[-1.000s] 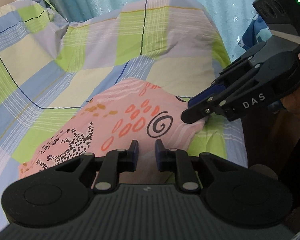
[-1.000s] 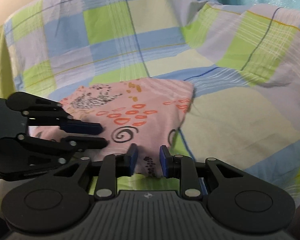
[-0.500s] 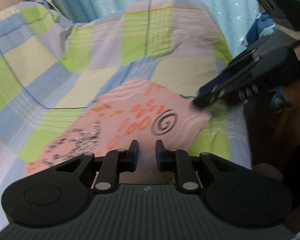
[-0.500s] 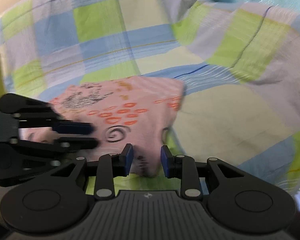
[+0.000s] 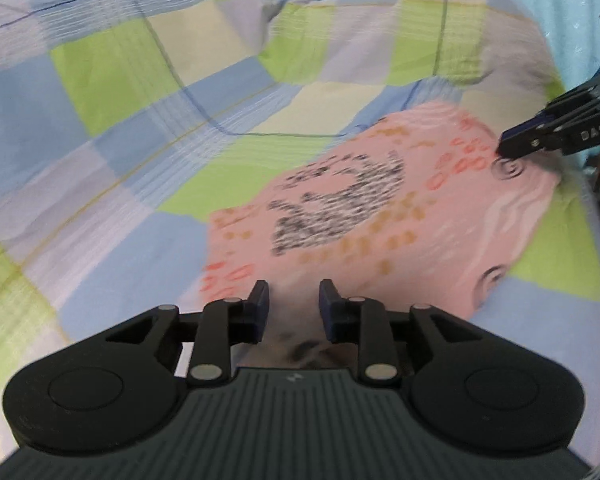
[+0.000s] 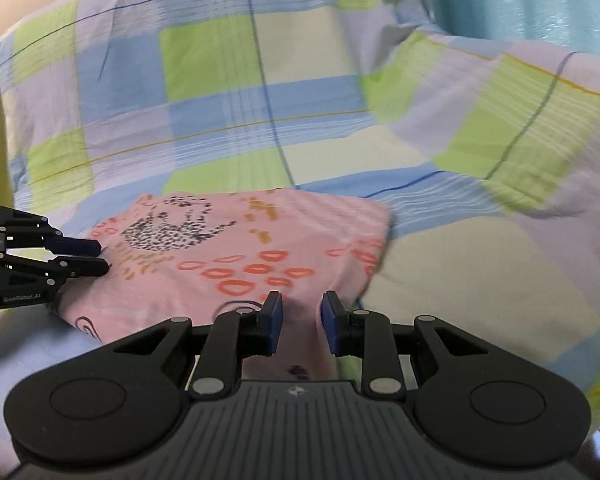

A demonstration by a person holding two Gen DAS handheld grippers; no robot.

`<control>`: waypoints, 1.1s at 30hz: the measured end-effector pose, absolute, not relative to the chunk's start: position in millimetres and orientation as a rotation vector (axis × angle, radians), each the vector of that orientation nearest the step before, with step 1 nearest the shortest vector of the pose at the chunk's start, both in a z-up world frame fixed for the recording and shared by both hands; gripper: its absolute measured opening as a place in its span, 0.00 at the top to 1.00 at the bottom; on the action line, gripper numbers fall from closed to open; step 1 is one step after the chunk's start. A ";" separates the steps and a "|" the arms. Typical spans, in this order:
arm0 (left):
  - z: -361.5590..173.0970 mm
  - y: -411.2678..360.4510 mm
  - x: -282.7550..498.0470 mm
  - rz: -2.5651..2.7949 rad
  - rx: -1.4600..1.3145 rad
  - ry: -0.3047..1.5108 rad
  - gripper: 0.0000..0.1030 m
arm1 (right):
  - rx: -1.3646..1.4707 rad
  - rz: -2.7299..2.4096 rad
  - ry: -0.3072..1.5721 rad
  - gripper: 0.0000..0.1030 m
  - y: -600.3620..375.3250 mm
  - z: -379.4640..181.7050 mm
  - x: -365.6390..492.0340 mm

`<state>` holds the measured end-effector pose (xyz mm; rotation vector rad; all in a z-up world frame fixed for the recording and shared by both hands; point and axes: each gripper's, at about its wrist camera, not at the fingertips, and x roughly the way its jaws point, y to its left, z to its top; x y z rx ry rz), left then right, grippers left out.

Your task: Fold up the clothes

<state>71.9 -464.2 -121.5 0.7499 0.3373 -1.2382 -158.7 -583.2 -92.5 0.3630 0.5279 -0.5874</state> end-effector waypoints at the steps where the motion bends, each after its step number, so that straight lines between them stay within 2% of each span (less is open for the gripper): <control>1: -121.0 -463.6 77.3 -1.219 0.755 0.334 0.77 | 0.356 -0.583 0.536 0.73 -583.2 -93.3 -154.9; 4: -115.6 -466.1 93.8 -1.198 0.705 0.355 0.77 | 0.335 -0.617 0.557 0.74 -589.7 -96.4 -147.2; 11: -111.3 -504.0 98.0 -1.296 0.627 0.363 0.77 | 0.279 -0.627 0.466 0.73 -596.7 -79.6 -140.1; 19: -127.7 -516.1 119.5 -1.270 0.612 0.399 0.73 | 0.333 -0.606 0.553 0.73 -625.7 -92.2 -120.8; 22: -126.3 -512.8 131.9 -1.243 0.601 0.424 0.74 | 0.296 -0.652 0.559 0.73 -639.8 -93.9 -121.0; 23: -124.9 -511.7 135.5 -1.240 0.592 0.436 0.79 | 0.293 -0.680 0.560 0.73 -644.1 -94.1 -121.6; 24: -123.6 -510.6 131.4 -1.249 0.589 0.436 0.82 | 0.305 -0.704 0.552 0.73 -648.4 -93.7 -124.5; 29: -116.8 -505.5 111.0 -1.293 0.574 0.436 0.81 | 0.311 -0.664 0.478 0.73 -637.1 -84.1 -140.7; 33: -118.3 -497.3 95.9 -1.310 0.585 0.433 0.81 | 0.243 -0.561 0.550 0.74 -603.5 -95.2 -139.8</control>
